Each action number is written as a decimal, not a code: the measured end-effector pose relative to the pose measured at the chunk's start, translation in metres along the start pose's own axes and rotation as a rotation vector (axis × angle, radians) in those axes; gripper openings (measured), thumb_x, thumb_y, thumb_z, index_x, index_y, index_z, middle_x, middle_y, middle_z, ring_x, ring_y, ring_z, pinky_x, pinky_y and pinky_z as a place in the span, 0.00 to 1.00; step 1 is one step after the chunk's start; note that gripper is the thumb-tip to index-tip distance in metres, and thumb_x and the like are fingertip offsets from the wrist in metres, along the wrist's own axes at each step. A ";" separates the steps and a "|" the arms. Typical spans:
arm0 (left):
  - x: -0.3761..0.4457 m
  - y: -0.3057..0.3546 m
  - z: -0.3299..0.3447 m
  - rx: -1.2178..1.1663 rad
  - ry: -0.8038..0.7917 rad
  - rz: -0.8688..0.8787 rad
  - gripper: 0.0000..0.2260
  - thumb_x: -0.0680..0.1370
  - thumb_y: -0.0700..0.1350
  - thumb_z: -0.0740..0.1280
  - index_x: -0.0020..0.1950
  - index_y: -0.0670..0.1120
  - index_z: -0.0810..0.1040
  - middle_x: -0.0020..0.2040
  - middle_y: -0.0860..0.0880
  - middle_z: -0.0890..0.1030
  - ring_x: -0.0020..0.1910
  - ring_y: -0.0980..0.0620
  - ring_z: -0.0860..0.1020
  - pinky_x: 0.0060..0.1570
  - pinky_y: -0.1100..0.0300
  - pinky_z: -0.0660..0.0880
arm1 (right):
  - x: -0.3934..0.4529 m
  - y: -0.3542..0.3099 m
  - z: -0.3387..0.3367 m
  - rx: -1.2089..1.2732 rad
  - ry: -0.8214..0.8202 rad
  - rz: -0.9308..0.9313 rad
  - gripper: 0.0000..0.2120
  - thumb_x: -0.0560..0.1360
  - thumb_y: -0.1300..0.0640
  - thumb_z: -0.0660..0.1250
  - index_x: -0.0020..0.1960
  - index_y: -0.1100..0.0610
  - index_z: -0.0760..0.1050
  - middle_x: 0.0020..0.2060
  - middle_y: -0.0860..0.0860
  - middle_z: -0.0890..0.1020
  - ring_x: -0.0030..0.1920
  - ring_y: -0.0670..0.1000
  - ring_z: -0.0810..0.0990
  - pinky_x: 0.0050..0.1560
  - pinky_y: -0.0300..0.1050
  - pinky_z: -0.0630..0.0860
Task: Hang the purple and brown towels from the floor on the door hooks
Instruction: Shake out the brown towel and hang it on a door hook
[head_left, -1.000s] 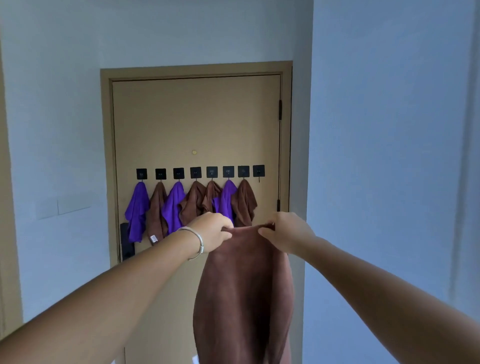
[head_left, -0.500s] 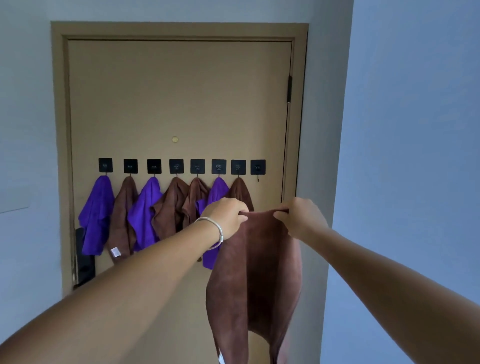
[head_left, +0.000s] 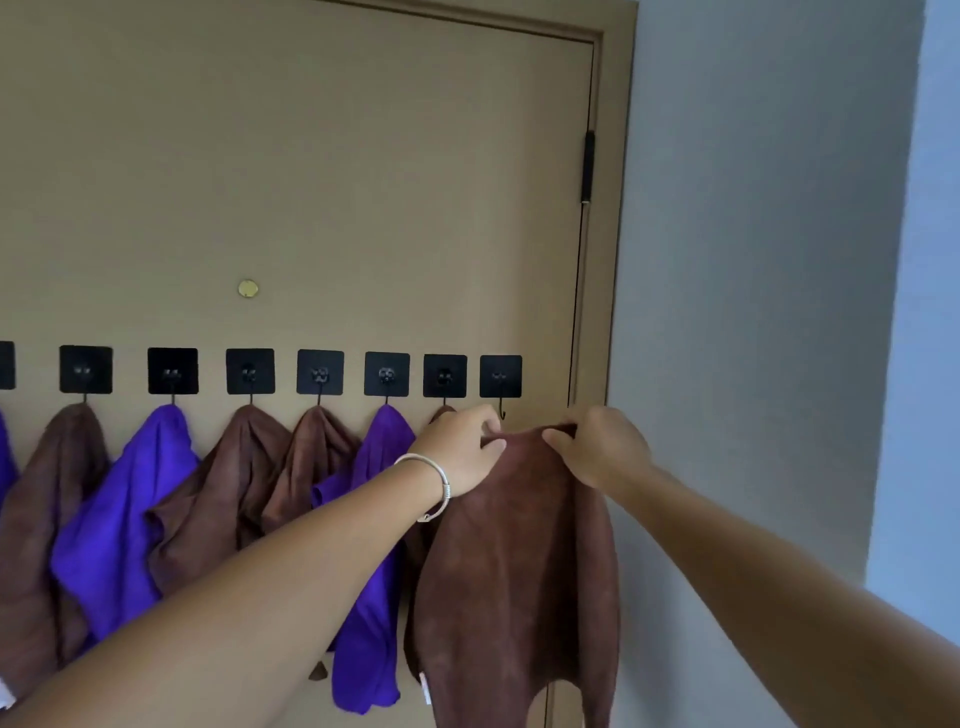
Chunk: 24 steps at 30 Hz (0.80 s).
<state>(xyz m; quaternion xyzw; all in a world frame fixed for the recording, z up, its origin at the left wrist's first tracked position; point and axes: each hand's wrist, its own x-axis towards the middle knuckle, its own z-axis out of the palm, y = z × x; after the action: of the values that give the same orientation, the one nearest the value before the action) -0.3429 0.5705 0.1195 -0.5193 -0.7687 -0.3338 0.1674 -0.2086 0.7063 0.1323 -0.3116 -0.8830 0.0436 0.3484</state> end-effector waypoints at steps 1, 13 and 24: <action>0.011 -0.006 0.004 0.002 0.016 0.005 0.02 0.78 0.51 0.63 0.48 0.57 0.70 0.44 0.53 0.80 0.42 0.53 0.77 0.42 0.56 0.74 | 0.012 0.000 0.006 0.001 0.000 0.003 0.12 0.77 0.43 0.62 0.46 0.49 0.80 0.38 0.47 0.80 0.40 0.50 0.78 0.42 0.46 0.78; 0.102 -0.053 0.034 0.108 0.175 0.113 0.07 0.78 0.41 0.62 0.48 0.53 0.75 0.44 0.54 0.74 0.45 0.49 0.75 0.44 0.54 0.71 | 0.122 0.006 0.077 0.095 0.297 -0.147 0.08 0.77 0.47 0.64 0.44 0.51 0.74 0.43 0.48 0.75 0.40 0.48 0.72 0.37 0.43 0.65; 0.107 -0.053 0.061 0.455 0.111 0.124 0.10 0.80 0.44 0.56 0.54 0.51 0.76 0.50 0.45 0.77 0.47 0.42 0.78 0.38 0.54 0.68 | 0.117 0.020 0.118 0.138 0.413 -0.259 0.07 0.77 0.52 0.64 0.52 0.55 0.72 0.49 0.51 0.74 0.43 0.50 0.74 0.35 0.44 0.69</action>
<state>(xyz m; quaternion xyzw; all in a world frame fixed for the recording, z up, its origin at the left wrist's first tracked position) -0.4288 0.6735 0.1227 -0.4955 -0.7803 -0.1688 0.3422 -0.3398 0.8067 0.1062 -0.1734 -0.8205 -0.0057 0.5446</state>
